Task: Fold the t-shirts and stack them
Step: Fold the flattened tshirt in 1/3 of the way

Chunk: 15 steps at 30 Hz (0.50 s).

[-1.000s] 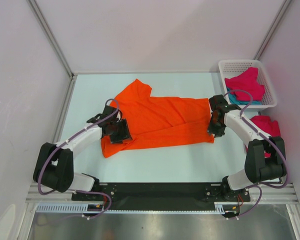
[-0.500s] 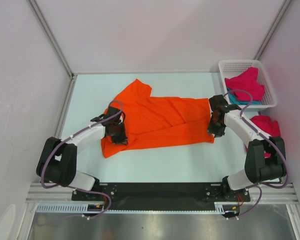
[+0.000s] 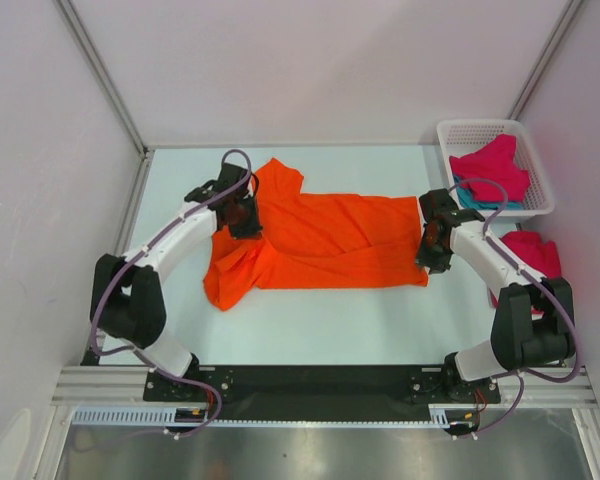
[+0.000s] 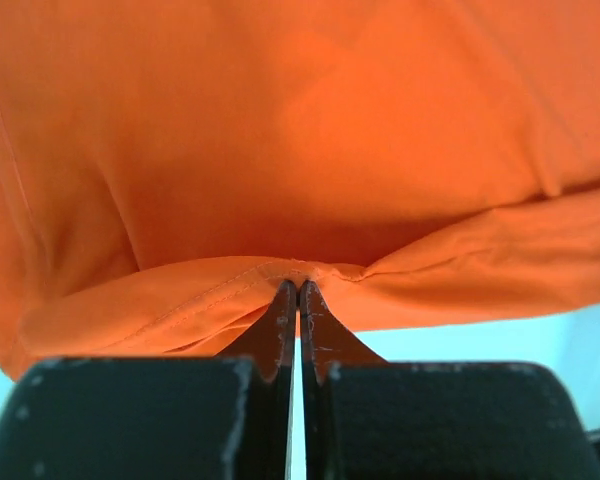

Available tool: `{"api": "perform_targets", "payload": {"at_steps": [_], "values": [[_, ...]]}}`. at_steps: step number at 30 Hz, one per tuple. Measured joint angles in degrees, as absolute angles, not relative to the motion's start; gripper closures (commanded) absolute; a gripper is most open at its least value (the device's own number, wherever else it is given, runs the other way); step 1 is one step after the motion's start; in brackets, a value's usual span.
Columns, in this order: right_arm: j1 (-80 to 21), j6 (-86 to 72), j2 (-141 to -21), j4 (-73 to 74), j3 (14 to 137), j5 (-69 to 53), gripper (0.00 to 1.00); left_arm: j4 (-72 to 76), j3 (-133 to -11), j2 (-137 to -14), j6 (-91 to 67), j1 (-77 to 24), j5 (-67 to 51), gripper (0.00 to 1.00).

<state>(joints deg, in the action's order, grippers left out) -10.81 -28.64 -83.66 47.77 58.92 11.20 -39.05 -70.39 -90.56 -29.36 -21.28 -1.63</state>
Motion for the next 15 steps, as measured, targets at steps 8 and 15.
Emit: {"api": "perform_targets", "payload": {"at_steps": [8, 15], "values": [[-10.6, -28.2, -81.9, 48.4, 58.9, 11.4, 0.69, -40.7, -74.7, -99.4, -27.4, -21.3, 0.0, 0.44], [-10.4, -27.7, -81.1, 48.6, 58.8, 11.4, 0.69, -41.3, -72.8, -99.4, -26.9, -21.3, 1.2, 0.28]]}}
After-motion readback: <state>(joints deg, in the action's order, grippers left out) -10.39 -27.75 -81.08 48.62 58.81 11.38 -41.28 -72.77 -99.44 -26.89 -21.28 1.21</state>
